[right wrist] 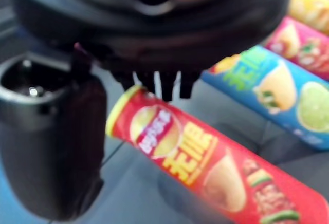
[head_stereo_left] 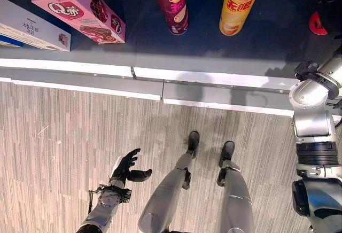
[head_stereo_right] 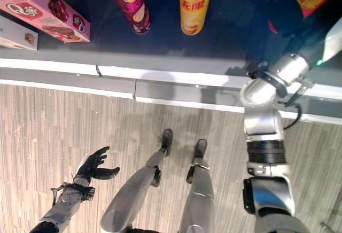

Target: Put the goods on the table back onto the shelves and tidy them up.

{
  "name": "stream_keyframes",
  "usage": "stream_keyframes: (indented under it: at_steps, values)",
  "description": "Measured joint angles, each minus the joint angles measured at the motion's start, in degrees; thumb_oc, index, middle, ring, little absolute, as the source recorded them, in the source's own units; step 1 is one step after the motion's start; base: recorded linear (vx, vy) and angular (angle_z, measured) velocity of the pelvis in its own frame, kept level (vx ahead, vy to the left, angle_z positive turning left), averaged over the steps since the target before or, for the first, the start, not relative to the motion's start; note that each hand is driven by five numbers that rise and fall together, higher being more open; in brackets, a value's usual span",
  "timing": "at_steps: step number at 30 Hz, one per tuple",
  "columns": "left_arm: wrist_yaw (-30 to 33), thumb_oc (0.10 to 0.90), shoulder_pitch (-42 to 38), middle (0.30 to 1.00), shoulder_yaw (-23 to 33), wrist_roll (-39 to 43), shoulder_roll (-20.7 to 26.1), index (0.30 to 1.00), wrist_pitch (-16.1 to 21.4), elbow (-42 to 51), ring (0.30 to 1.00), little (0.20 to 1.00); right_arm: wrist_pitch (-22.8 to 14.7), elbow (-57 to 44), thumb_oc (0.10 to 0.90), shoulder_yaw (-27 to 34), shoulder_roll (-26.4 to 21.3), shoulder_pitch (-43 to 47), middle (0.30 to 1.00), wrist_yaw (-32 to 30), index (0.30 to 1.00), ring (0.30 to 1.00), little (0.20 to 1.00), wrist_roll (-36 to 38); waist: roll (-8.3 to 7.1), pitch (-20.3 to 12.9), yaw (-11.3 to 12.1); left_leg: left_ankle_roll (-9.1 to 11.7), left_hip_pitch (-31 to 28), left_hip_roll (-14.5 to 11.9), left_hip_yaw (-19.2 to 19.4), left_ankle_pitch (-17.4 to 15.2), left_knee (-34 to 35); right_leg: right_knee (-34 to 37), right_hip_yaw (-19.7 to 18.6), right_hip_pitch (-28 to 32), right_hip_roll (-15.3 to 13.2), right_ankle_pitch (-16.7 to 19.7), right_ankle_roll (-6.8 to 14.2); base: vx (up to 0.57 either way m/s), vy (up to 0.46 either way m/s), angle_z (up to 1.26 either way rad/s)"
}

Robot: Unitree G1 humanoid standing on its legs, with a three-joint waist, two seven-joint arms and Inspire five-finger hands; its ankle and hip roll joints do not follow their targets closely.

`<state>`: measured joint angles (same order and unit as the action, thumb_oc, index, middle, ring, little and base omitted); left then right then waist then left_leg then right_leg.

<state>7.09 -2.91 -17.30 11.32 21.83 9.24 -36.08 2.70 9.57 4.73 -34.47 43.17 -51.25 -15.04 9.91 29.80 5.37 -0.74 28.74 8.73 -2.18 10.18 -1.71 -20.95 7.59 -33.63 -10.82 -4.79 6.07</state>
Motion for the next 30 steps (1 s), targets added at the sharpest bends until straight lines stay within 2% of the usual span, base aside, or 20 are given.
stream_keyframes:
  at_steps: [4,7,20,30]
  values:
    - [0.0,0.8,0.0,0.9,0.0,0.0,0.0,0.9,-0.6,0.0,0.9,0.9,0.0,-0.2,0.8,0.1,0.4,-0.5,0.9,0.5,0.9,0.9,0.9,0.0,0.0,0.0,-0.1,0.0,0.0,0.0,0.0,0.0,0.0,0.0,0.0,0.0,0.0,0.0,0.0,0.0,0.0,0.0]
    - [0.1,0.8,0.0,0.9,0.0,0.0,0.0,0.9,-0.7,0.0,0.9,0.9,0.1,-4.2,0.8,0.3,1.9,-2.8,0.9,1.0,0.9,0.9,0.9,-0.6,0.0,0.0,-0.3,0.0,0.0,0.0,0.0,0.0,0.0,0.0,0.0,0.0,0.0,0.0,0.0,0.0,0.0,0.0]
    - [0.8,0.8,0.0,0.9,0.0,0.0,-0.2,0.9,-0.7,0.2,0.9,0.9,0.4,-10.2,0.8,0.1,1.9,-5.6,0.9,1.2,0.9,0.9,0.9,-7.5,0.0,0.0,-1.2,0.0,0.6,0.0,0.1,0.0,0.0,0.0,-0.1,-0.8,0.0,0.0,0.0,0.0,0.0,0.0]
    - [1.2,0.8,0.0,0.9,0.0,0.0,-0.4,0.9,-0.7,0.2,0.9,0.9,1.1,-12.9,0.8,0.2,1.9,-7.3,0.9,1.2,0.9,0.9,0.9,-7.9,-0.01,0.0,-1.7,0.0,0.6,-0.1,0.2,0.0,0.0,-0.2,-0.2,-0.9,0.0,0.0,0.0,0.0,0.0,0.0]
